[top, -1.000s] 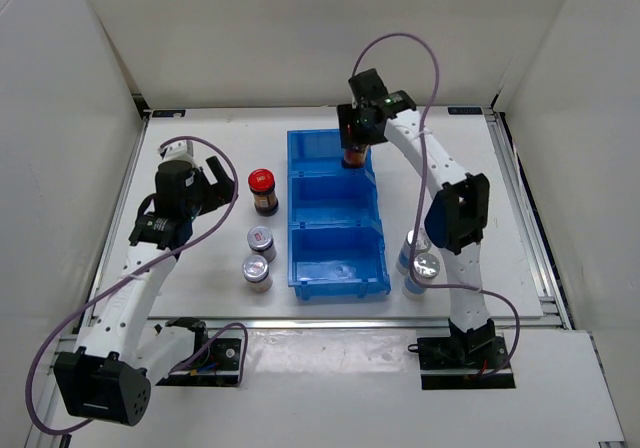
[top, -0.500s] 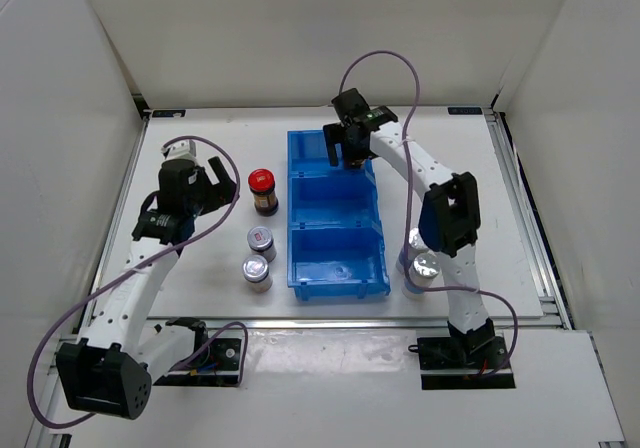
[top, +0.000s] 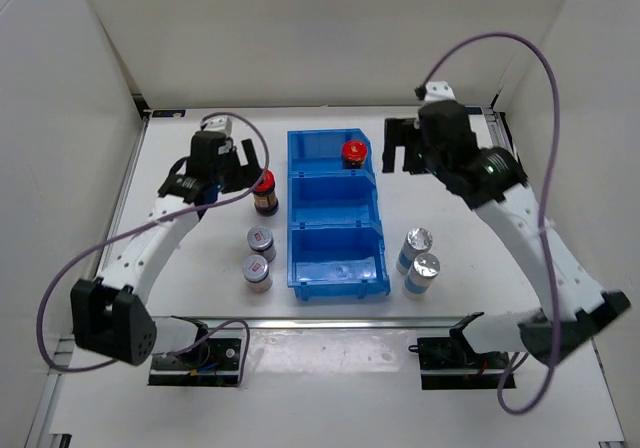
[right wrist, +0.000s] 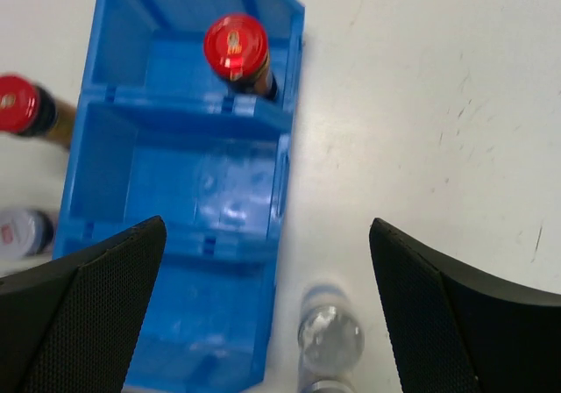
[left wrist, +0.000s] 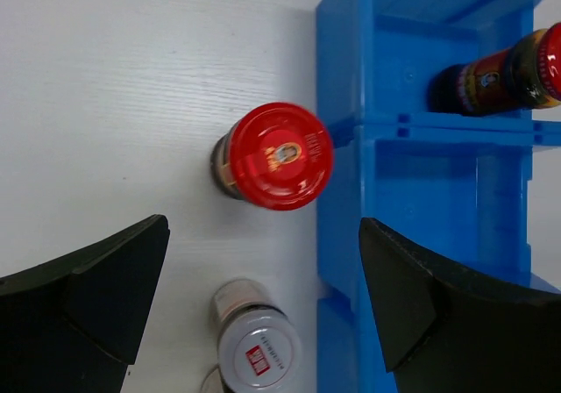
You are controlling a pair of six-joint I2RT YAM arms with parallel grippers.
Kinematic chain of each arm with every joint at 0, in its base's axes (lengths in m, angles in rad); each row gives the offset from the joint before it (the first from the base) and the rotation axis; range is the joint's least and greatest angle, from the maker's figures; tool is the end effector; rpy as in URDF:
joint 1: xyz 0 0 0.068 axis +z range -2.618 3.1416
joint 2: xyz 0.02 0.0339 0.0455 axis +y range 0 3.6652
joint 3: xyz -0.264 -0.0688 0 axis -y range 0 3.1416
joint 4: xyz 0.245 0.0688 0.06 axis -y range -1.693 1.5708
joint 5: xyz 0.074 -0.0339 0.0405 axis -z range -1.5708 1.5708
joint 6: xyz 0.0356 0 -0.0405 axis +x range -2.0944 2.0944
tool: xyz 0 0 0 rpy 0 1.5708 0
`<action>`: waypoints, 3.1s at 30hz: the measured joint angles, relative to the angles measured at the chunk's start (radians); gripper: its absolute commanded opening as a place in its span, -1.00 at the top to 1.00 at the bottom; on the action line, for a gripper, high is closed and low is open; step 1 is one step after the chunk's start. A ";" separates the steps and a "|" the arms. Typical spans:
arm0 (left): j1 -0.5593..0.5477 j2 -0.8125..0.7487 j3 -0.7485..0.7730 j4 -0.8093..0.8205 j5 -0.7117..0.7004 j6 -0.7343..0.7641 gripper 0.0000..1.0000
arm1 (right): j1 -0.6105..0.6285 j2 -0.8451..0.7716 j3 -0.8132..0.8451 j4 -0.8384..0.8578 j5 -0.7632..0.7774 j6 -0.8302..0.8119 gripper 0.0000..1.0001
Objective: Organize the condiment bottles
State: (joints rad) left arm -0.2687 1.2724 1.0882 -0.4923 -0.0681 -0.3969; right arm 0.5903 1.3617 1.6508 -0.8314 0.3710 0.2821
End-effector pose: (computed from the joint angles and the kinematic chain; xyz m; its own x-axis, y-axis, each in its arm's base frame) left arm 0.2702 -0.0719 0.3114 -0.6393 -0.2240 -0.7356 -0.0362 0.9643 -0.2621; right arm 0.2354 0.1422 0.4438 -0.4844 -0.0123 -0.8748 -0.1311 0.9896 0.0587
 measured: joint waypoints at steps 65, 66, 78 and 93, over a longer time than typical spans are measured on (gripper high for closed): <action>-0.283 0.864 0.785 -0.134 -0.199 -0.026 -0.75 | 0.013 -0.329 -0.529 -0.161 -0.115 0.160 -1.00; -0.283 0.864 0.783 -0.127 -0.202 -0.029 -0.89 | 0.013 -0.297 -0.534 -0.158 -0.108 0.166 -1.00; -0.283 0.606 0.692 -0.124 -0.205 0.027 -1.00 | -0.016 -0.080 -0.595 -0.063 -0.074 0.194 -0.95; -0.199 -0.279 -0.033 -0.098 -0.337 0.091 -1.00 | -0.045 -0.009 -0.585 -0.072 0.019 0.244 0.82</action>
State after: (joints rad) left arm -0.4679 0.9936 1.0550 -0.5903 -0.4053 -0.3058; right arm 0.5453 1.3529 1.0660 -0.9031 0.3897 0.5262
